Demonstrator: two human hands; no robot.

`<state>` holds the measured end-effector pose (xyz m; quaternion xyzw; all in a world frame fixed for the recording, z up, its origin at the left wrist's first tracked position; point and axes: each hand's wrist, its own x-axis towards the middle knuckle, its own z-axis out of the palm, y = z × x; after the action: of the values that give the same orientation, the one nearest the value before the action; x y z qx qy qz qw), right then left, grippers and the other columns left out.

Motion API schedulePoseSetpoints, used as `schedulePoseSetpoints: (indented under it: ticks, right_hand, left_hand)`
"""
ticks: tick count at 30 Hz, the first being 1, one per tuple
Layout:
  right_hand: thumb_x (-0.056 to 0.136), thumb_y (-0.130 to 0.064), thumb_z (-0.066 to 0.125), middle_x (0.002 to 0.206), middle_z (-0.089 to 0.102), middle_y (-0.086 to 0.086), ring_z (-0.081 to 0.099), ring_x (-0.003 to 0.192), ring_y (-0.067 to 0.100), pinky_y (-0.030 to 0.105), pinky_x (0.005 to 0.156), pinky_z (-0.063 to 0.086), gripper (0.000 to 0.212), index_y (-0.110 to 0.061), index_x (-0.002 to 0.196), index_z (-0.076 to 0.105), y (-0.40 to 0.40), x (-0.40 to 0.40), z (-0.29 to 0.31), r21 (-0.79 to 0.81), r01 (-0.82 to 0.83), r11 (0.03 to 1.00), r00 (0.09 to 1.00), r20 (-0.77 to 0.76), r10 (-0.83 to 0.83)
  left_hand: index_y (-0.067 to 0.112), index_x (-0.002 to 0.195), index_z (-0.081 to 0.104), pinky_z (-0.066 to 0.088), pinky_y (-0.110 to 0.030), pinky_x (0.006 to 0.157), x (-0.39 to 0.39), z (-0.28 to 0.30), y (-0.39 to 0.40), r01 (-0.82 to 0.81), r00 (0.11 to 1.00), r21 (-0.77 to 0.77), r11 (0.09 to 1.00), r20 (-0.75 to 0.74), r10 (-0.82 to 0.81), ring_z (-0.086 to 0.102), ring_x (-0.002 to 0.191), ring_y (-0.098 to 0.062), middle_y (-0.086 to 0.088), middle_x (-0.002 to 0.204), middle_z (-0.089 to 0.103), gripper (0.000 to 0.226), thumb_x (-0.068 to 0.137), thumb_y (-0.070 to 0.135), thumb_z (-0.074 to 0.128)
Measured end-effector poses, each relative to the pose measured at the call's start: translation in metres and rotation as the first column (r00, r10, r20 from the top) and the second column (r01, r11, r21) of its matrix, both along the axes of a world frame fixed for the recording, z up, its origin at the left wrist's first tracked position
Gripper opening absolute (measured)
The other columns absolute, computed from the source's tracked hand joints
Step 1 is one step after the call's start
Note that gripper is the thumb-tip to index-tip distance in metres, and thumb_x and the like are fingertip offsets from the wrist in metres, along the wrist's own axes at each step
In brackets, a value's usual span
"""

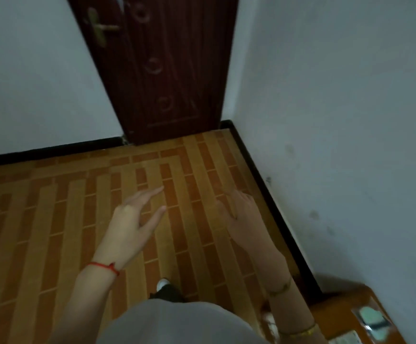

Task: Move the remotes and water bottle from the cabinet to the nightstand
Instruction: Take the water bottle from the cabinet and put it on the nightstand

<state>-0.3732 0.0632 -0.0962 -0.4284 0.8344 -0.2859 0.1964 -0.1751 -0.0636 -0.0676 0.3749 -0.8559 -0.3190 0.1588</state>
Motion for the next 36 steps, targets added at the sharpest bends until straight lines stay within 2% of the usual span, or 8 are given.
schedulePoseSetpoints:
  ticks: [3, 5, 7, 10, 16, 22, 28, 36]
  right_hand:
    - [0.099, -0.045, 0.043, 0.146, 0.048, -0.005, 0.036, 0.14, 0.017, 0.039, 0.118, 0.027, 0.049, -0.024, 0.143, 0.043, -0.072, 0.016, 0.003, -0.005, -0.072, 0.997, 0.996, 0.048, 0.072]
    - [0.099, -0.046, 0.042, 0.147, 0.045, -0.006, 0.033, 0.142, 0.016, 0.032, 0.114, 0.024, 0.05, -0.027, 0.145, 0.04, -0.114, 0.027, 0.004, -0.013, -0.13, 0.991, 0.991, 0.039, 0.13]
    - [0.099, -0.048, 0.042, 0.148, 0.044, -0.007, 0.031, 0.143, 0.015, 0.033, 0.114, 0.025, 0.05, -0.028, 0.145, 0.038, -0.156, 0.041, 0.006, -0.019, -0.193, 0.981, 0.98, 0.04, 0.194]
    - [0.1, -0.046, 0.041, 0.151, 0.04, -0.007, 0.028, 0.144, 0.013, 0.033, 0.115, 0.023, 0.05, -0.028, 0.147, 0.037, -0.207, 0.058, 0.009, 0.0, -0.288, 0.958, 0.956, 0.061, 0.287]
    - [0.1, -0.047, 0.041, 0.151, 0.04, -0.006, 0.027, 0.144, 0.013, 0.039, 0.119, 0.026, 0.049, -0.03, 0.146, 0.037, -0.29, 0.08, 0.005, -0.004, -0.468, 0.883, 0.879, 0.097, 0.467]
    - [0.099, -0.047, 0.042, 0.148, 0.044, -0.007, 0.031, 0.143, 0.015, 0.038, 0.117, 0.03, 0.05, -0.027, 0.145, 0.041, -0.387, 0.1, -0.008, -0.004, -0.575, 0.818, 0.816, 0.069, 0.574]
    - [0.1, -0.043, 0.045, 0.146, 0.047, -0.007, 0.032, 0.141, 0.013, 0.024, 0.109, 0.026, 0.048, -0.025, 0.144, 0.043, -0.513, 0.111, -0.004, -0.028, -0.705, 0.708, 0.706, 0.06, 0.705]
    - [0.099, -0.044, 0.044, 0.148, 0.045, -0.009, 0.031, 0.142, 0.013, 0.033, 0.112, 0.03, 0.048, -0.028, 0.144, 0.041, -0.678, 0.137, 0.018, -0.049, -0.854, 0.517, 0.517, 0.031, 0.856]
  left_hand:
    - [0.02, 0.135, 0.057, 0.05, -0.04, 0.102, 0.023, 0.002, -0.053, -0.079, 0.997, -0.019, 0.997, 0.014, 0.08, 0.054, 0.128, -0.02, -0.003, 0.135, 0.06, 0.045, 0.091, 0.028, 0.063]
    - [0.019, 0.135, 0.057, 0.042, -0.032, 0.107, 0.038, 0.004, -0.084, -0.118, 0.992, -0.039, 0.992, 0.048, 0.119, 0.054, 0.128, -0.02, -0.004, 0.135, 0.061, 0.045, 0.091, 0.028, 0.063]
    - [0.019, 0.135, 0.057, 0.039, -0.027, 0.106, 0.054, 0.005, -0.114, -0.183, 0.98, -0.045, 0.982, 0.073, 0.186, 0.055, 0.128, -0.022, -0.005, 0.135, 0.061, 0.045, 0.091, 0.028, 0.063]
    - [0.022, 0.136, 0.056, 0.046, -0.034, 0.101, 0.077, 0.005, -0.148, -0.274, 0.958, -0.036, 0.961, 0.082, 0.276, 0.061, 0.119, -0.029, -0.003, 0.137, 0.059, 0.045, 0.092, 0.029, 0.062]
    - [0.021, 0.137, 0.056, 0.05, -0.041, 0.099, 0.111, -0.003, -0.2, -0.44, 0.896, -0.026, 0.898, 0.056, 0.44, 0.057, 0.126, -0.023, -0.004, 0.139, 0.058, 0.046, 0.092, 0.029, 0.062]
    - [0.019, 0.134, 0.058, 0.04, -0.026, 0.102, 0.133, -0.011, -0.265, -0.563, 0.822, -0.042, 0.826, 0.082, 0.564, 0.057, 0.126, -0.022, -0.005, 0.133, 0.062, 0.044, 0.092, 0.03, 0.062]
    - [0.023, 0.135, 0.056, 0.043, -0.032, 0.107, 0.141, -0.001, -0.351, -0.682, 0.727, -0.062, 0.729, 0.054, 0.685, 0.055, 0.128, -0.021, -0.002, 0.135, 0.061, 0.044, 0.093, 0.034, 0.06]
    - [0.025, 0.137, 0.054, 0.045, -0.032, 0.101, 0.153, 0.016, -0.462, -0.833, 0.546, -0.087, 0.546, 0.034, 0.837, 0.059, 0.121, -0.021, 0.001, 0.136, 0.06, 0.046, 0.093, 0.036, 0.059]
